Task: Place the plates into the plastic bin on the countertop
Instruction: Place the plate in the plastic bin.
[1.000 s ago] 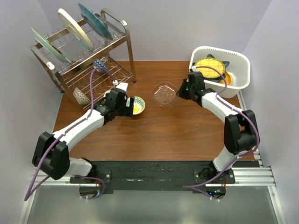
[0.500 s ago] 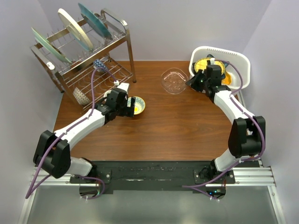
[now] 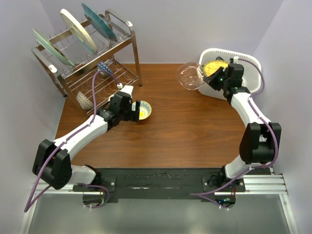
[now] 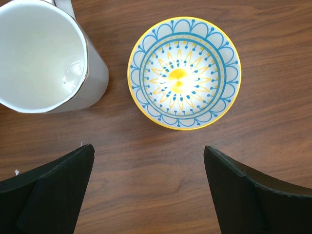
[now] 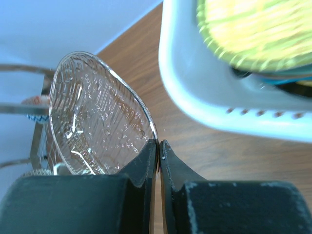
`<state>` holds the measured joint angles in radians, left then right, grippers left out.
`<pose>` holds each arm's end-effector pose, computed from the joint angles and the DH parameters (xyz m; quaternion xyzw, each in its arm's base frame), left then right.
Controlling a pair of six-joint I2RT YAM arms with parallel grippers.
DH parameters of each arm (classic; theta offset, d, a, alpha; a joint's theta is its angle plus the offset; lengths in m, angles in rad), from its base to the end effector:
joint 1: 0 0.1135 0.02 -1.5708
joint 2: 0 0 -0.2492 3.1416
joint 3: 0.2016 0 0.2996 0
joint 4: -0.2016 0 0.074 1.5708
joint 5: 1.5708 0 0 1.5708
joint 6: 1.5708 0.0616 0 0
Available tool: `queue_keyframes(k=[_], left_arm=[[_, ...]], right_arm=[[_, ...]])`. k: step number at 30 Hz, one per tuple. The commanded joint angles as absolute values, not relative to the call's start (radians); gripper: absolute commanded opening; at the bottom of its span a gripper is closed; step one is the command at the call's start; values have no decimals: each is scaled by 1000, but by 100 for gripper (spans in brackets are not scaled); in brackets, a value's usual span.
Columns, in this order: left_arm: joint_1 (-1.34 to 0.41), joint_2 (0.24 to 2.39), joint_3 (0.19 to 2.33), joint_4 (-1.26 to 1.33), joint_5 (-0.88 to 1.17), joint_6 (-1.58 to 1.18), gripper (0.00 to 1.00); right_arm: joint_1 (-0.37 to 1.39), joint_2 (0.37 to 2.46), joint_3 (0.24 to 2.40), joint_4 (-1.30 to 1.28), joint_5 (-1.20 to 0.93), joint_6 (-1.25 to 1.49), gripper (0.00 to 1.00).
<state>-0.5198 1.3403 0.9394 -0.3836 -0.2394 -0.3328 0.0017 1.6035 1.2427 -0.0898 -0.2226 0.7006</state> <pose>0.3123 -0.1619 0.2022 0.0401 0.9174 -0.0569 0.3919 0.4446 0.0144 0.2567 0.2328 0.8113 0.2700 0.4634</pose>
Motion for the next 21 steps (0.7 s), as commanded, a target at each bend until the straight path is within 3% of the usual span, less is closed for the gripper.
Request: queue_keyframes(k=[1,21], left_arm=[[-526,1316,937,-376,-255,-350,99],[-526,1312,948,-407,-270,-359,99]], right_arm=[[-63,1611,1319,-58,-230,716,0],[-161,1710,1408,-87,-69,678,0]])
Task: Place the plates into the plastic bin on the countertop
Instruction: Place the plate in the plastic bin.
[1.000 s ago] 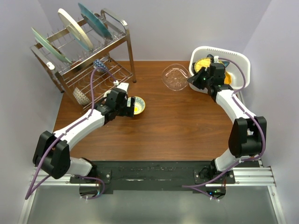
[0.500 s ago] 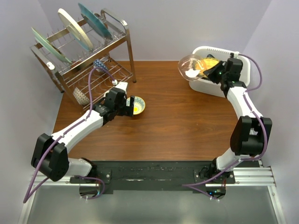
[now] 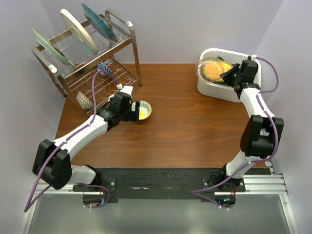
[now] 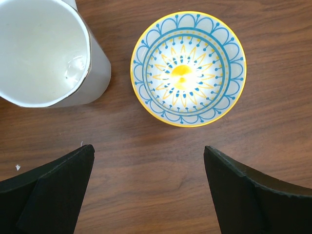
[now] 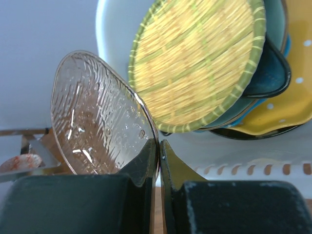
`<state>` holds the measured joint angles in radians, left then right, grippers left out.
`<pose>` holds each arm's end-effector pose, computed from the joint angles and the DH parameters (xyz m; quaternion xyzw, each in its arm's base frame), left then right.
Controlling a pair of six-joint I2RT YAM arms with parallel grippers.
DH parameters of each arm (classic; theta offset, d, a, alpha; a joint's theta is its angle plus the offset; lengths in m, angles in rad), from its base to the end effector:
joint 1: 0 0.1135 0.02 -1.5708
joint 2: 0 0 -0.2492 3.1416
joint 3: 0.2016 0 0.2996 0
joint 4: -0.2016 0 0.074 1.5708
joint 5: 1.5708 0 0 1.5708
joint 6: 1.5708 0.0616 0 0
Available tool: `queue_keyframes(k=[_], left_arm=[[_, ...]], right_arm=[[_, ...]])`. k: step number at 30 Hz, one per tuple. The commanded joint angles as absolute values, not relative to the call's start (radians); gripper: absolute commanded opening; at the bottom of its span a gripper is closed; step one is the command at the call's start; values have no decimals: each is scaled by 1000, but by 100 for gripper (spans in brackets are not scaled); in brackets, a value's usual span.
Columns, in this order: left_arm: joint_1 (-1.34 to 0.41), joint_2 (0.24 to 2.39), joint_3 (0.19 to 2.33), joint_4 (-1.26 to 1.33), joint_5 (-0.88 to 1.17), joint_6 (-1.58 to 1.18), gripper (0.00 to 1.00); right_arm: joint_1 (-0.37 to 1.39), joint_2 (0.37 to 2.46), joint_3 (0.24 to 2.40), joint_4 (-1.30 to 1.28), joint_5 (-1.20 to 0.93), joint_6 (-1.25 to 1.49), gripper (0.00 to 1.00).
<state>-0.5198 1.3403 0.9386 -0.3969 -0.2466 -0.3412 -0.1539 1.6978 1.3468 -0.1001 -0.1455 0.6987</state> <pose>0.3112 -0.1608 0.2008 0.0359 0.9198 -0.0524 0.3872 0.4651 -0.0631 0.2573 0.3143 0.7854 0.2018 0.4936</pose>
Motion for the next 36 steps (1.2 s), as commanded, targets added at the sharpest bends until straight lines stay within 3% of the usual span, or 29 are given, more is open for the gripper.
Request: queue_keyframes(k=[1,19,25,26,29,32,36], left_arm=[[-526,1310,946,-410,-270,-360,99],[-526,1339,954,-403,-265,-342,99],[-526,1339,957,-400,-273,-334,99],[-525,1339,960,-400,-275,-333,99],[-526,1342,963,-405,-275,-330,99],[-526,1342,965,-405,-273,-328,99],[-526,1344,968,-397,-270,-321,99]], right_arm=[[-161,1721,1413,-89,-60,678,0],[-187,1796,1473,-106,43,635,2],[-192,1821,1502,-121,31,621,17],[-193,1822,1509,-129,29,618,30],[-195,1815,1514,-143,29,603,50],[-195,1786,1499,-135,28,595,64],[-195,1738,1462,-115,5,601,71]])
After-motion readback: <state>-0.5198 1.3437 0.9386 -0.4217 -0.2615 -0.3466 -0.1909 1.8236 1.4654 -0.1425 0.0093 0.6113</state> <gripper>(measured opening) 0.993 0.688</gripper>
